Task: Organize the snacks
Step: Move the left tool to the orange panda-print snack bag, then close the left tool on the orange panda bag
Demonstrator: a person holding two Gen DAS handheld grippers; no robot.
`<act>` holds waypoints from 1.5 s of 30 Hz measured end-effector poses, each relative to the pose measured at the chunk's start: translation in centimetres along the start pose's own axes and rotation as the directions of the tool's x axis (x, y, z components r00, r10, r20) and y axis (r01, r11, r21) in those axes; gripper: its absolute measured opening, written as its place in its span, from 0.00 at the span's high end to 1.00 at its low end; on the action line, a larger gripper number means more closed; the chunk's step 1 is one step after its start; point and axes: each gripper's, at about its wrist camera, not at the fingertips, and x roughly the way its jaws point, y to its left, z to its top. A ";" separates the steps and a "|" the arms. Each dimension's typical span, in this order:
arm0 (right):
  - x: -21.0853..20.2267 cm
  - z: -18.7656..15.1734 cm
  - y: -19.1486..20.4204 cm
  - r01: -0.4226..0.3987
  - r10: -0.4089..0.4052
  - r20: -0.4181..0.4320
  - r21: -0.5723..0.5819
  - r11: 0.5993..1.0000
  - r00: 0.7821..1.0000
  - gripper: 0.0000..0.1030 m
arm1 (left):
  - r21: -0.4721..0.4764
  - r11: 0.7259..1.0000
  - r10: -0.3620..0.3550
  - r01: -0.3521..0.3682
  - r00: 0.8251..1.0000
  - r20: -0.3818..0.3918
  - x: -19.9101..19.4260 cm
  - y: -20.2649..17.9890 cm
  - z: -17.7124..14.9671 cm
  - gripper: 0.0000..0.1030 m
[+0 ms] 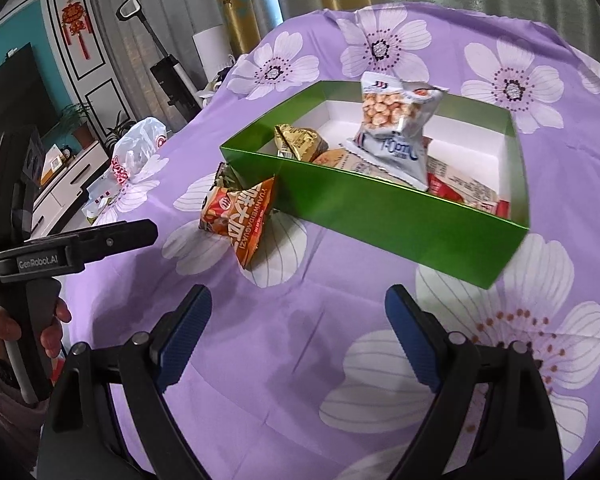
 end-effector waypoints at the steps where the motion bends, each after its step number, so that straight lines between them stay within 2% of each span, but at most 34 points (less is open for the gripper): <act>1: 0.2 0.1 0.1 -0.003 0.003 -0.001 -0.001 1.000 1.000 0.14 | 0.001 1.000 -0.003 0.003 1.000 0.001 0.0 0.0 0.1 0.08; 29: 2.9 3.6 1.3 -0.040 0.041 0.021 -0.028 0.999 0.999 0.14 | 0.114 0.991 -0.077 0.073 0.996 0.036 1.8 -4.6 4.9 0.08; 45: 4.7 4.4 2.4 -0.061 0.062 0.009 -0.049 0.997 0.998 0.14 | 0.093 0.990 -0.108 0.107 0.994 0.004 3.1 -3.2 4.9 0.08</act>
